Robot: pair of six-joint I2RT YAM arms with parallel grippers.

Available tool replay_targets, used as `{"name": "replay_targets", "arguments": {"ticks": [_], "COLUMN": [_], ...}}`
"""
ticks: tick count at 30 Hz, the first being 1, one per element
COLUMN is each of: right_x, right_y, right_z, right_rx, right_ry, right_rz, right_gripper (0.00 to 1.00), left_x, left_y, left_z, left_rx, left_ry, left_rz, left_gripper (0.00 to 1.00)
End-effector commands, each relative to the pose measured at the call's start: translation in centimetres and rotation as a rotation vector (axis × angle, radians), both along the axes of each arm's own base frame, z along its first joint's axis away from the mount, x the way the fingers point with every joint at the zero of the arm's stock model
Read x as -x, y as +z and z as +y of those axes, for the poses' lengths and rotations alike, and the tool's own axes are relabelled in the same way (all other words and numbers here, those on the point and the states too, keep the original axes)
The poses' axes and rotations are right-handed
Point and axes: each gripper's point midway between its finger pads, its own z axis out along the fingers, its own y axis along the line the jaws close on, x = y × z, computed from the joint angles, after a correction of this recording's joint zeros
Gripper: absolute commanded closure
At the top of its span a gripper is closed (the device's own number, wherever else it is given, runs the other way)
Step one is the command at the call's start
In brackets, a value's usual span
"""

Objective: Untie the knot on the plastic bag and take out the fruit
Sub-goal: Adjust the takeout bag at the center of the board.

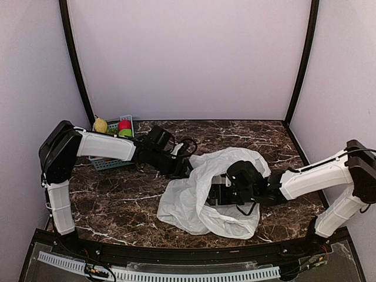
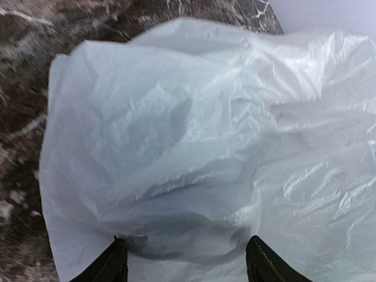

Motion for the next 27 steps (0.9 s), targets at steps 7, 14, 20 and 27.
{"name": "replay_targets", "arguments": {"ticks": [7, 14, 20, 27], "right_x": [1.3, 0.8, 0.3, 0.1], "right_y": [1.5, 2.2, 2.0, 1.3], "right_z": [-5.5, -5.3, -3.3, -0.4], "right_rx": [-0.064, -0.084, -0.146, -0.161], "right_ry": [-0.105, -0.086, -0.037, 0.046], "right_rz": [-0.065, -0.099, -0.085, -0.045], "right_gripper": [0.08, 0.01, 0.01, 0.01], "left_x": [9.7, 8.7, 5.6, 5.4], "left_y": [4.1, 6.2, 4.3, 0.8], "left_z": [-1.1, 0.2, 0.7, -0.1], "left_rx": [0.076, 0.054, 0.000, -0.045], "left_ry": [-0.034, 0.040, 0.100, 0.074], "left_rz": [-0.036, -0.085, -0.085, -0.033], "left_gripper": [0.34, 0.20, 0.15, 0.13]}}
